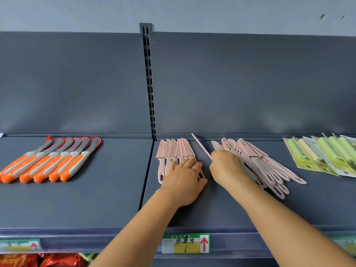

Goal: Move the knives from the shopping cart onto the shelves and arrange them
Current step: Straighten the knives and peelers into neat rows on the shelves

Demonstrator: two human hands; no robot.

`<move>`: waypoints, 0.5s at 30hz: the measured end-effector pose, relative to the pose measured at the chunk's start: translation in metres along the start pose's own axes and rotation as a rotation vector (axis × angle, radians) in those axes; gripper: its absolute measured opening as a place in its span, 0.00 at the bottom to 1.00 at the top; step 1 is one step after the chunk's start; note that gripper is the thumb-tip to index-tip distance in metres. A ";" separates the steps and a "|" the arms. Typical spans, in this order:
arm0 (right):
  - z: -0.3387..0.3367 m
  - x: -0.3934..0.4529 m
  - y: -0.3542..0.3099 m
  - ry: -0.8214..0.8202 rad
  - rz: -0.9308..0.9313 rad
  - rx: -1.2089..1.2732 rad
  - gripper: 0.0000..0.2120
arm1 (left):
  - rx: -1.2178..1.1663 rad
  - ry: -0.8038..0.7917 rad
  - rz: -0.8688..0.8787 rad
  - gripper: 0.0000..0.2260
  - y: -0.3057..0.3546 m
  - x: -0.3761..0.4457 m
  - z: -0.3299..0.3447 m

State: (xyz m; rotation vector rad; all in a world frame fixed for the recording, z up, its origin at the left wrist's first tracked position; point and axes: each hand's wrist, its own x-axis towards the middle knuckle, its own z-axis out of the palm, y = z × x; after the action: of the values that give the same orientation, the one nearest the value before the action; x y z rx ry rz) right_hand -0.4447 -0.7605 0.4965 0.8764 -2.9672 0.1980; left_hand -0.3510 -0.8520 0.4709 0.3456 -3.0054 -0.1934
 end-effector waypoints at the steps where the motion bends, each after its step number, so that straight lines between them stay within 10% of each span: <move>1: -0.001 0.001 0.001 0.008 0.018 0.044 0.08 | 0.003 -0.009 -0.002 0.23 -0.001 0.000 0.000; 8: 0.008 0.004 -0.002 -0.020 0.079 0.638 0.09 | 0.039 -0.050 -0.007 0.21 -0.005 -0.002 -0.008; 15: 0.010 0.001 -0.008 -0.039 0.105 0.471 0.19 | 0.050 -0.058 0.003 0.22 -0.008 -0.004 -0.008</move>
State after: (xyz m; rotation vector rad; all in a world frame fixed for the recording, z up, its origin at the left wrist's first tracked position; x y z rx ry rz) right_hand -0.4410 -0.7694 0.4881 0.7575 -3.0518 0.9221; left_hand -0.3440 -0.8596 0.4777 0.3466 -3.0721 -0.1309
